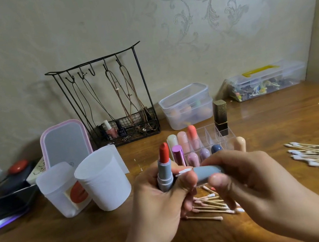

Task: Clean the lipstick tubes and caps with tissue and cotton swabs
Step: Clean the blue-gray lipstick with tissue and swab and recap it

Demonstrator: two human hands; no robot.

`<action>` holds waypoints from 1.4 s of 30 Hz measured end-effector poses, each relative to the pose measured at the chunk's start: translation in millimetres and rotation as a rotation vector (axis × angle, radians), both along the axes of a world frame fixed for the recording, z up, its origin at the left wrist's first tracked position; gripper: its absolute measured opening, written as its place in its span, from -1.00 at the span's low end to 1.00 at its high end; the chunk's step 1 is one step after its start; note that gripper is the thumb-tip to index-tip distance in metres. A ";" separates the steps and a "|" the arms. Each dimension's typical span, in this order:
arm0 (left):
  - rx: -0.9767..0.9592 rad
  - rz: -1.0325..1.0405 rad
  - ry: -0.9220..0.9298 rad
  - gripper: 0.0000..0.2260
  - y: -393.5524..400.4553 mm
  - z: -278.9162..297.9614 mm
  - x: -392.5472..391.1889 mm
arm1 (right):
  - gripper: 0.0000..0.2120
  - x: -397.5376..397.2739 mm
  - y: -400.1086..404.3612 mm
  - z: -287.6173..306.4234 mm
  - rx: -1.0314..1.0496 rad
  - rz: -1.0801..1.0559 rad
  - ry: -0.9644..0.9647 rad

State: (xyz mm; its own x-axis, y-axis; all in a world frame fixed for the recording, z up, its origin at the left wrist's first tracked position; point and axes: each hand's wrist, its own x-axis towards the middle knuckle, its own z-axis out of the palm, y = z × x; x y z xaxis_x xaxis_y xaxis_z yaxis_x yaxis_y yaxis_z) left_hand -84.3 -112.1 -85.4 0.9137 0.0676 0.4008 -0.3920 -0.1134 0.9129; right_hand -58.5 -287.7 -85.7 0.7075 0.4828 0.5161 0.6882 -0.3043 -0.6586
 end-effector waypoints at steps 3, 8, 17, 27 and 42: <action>0.039 0.050 -0.111 -0.70 -0.8 -2.6 -0.2 | -0.56 -7.0 6.0 3.8 0.124 0.186 0.433; -0.001 0.102 0.024 -0.79 -5.2 -1.6 -0.6 | -0.60 1.5 2.6 -3.2 0.096 0.094 0.247; 0.051 0.145 0.003 -0.87 -9.7 -4.5 -0.7 | -0.40 -1.7 6.8 2.2 0.045 0.018 0.490; -0.066 0.159 0.059 -0.85 -13.1 -5.9 1.1 | -0.81 3.3 10.7 -14.0 0.162 -0.069 0.151; 0.038 0.154 0.007 -0.88 -11.2 -0.6 -1.2 | -0.67 0.4 13.9 8.9 0.687 0.183 1.483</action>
